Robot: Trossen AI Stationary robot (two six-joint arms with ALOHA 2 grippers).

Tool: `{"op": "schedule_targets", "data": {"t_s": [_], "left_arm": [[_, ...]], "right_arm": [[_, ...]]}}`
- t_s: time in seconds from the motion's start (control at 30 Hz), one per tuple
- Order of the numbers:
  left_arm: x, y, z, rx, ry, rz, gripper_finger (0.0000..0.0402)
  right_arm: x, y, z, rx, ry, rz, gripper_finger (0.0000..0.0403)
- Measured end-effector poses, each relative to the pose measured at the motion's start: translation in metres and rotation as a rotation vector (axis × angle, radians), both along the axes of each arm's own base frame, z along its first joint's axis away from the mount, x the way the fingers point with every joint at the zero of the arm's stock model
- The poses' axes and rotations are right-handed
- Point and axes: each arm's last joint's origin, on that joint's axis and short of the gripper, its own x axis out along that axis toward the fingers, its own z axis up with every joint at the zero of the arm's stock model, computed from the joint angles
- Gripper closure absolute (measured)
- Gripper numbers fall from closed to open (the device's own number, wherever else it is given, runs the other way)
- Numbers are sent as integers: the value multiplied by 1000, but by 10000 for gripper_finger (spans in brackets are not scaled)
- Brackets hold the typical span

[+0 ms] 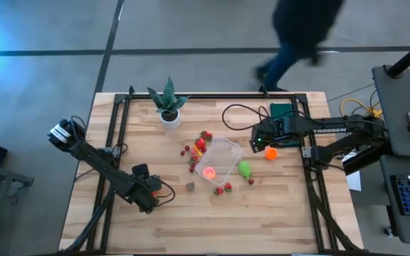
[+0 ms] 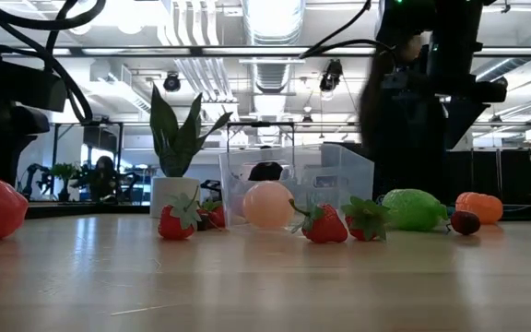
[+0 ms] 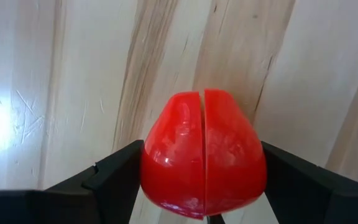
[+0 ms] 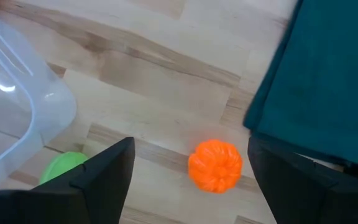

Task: Pick and placing Produce into tupperware
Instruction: Put the red apple into the container

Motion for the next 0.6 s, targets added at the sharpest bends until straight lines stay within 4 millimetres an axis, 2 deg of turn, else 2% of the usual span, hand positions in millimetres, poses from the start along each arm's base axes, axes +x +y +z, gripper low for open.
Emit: {"op": "schedule_targets", "data": {"t_s": [0.13,0.33,0.47,0.6], "left_arm": [[0,0,0,-1,-3,2,148],[3,5,4,-11,-11,23,132],[6,14,20,-41,-66,35,130],[8,34,46,-23,-151,38,141]], "right_arm": [[0,0,0,-1,3,8,103],[0,0,0,-1,5,17,99],[0,0,0,3,7,31,102],[0,0,0,2,12,52,103]]}}
